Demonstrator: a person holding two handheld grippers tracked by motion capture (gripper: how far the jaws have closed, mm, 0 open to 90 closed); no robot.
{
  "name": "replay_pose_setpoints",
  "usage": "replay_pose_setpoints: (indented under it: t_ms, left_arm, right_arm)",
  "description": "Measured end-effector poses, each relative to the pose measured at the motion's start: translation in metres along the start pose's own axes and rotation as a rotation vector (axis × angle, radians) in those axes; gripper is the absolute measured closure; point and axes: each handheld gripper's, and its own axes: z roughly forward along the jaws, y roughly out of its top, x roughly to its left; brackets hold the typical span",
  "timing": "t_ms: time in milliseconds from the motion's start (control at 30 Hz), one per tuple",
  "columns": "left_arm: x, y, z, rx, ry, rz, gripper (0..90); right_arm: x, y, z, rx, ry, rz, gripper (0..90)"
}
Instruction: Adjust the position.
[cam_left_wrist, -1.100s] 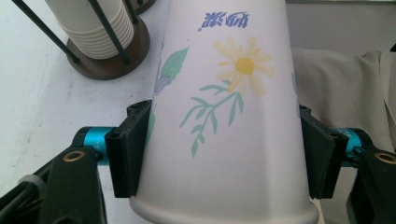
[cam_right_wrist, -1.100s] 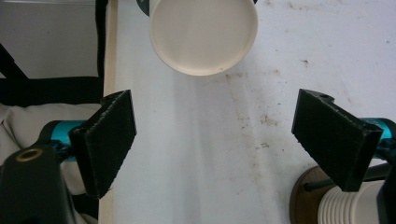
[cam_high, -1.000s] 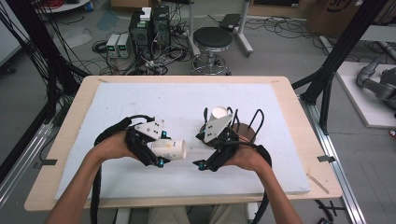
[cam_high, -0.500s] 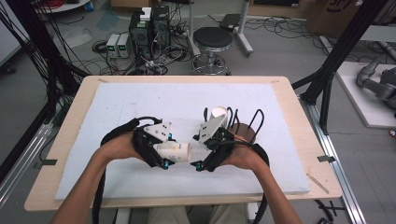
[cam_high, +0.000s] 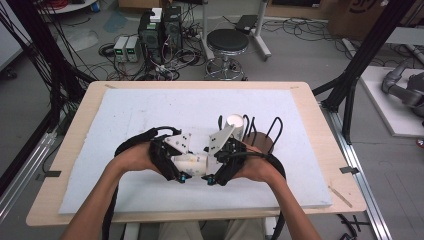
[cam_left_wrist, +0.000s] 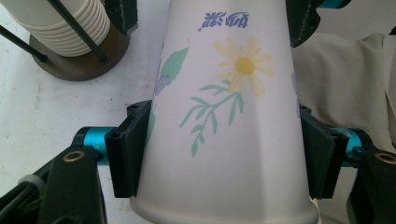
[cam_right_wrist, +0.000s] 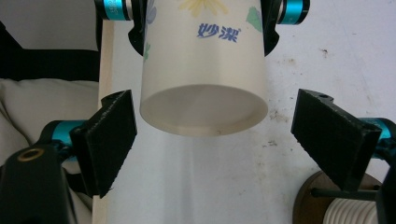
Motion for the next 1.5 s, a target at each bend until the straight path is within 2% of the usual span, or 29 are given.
replay_pose_setpoints:
  t_ms: [300,533,733,833,967,1033,1167,1233,1333,1433,1500]
  left_arm:
    - [0.0,0.002,0.003,0.009,-0.005,0.006,28.9]
    - [-0.001,0.002,0.004,-0.001,-0.007,-0.01,28.9]
    - [0.0,0.002,0.006,0.018,0.001,0.006,28.9]
    - [-0.001,0.003,0.007,0.012,-0.003,-0.002,28.9]
    - [-0.001,0.002,0.008,0.004,-0.003,-0.01,29.1]
    - [0.0,0.002,0.006,0.013,-0.003,0.003,29.2]
    - [0.0,0.001,0.008,-0.002,-0.01,-0.015,29.0]
    - [0.0,0.0,0.009,-0.001,-0.012,-0.012,28.2]
    - [0.0,-0.001,0.01,-0.01,-0.031,-0.005,24.2]
    - [0.001,-0.001,0.011,-0.035,-0.069,-0.023,10.9]
    - [0.001,-0.002,0.01,-0.036,-0.07,-0.022,10.3]
  right_arm:
    - [0.003,0.005,0.005,0.004,0.008,-0.012,14.7]
    - [0.003,0.008,0.007,0.011,0.003,-0.015,15.8]
    - [0.002,0.009,0.007,0.01,0.011,-0.016,21.6]
    - [0.002,0.009,0.007,0.014,0.026,-0.023,33.8]
    - [0.002,0.009,0.007,0.017,0.029,-0.023,35.1]
    - [0.002,0.009,0.007,0.012,0.028,-0.022,35.9]
    - [0.001,0.009,0.007,0.012,0.029,-0.021,36.5]
    - [0.002,0.008,0.007,0.023,0.03,-0.015,36.6]
    - [0.002,0.008,0.007,0.022,0.033,-0.015,36.6]
    - [0.002,0.008,0.006,0.018,0.035,-0.013,36.5]
    - [0.002,0.008,0.006,0.02,0.033,-0.014,36.5]
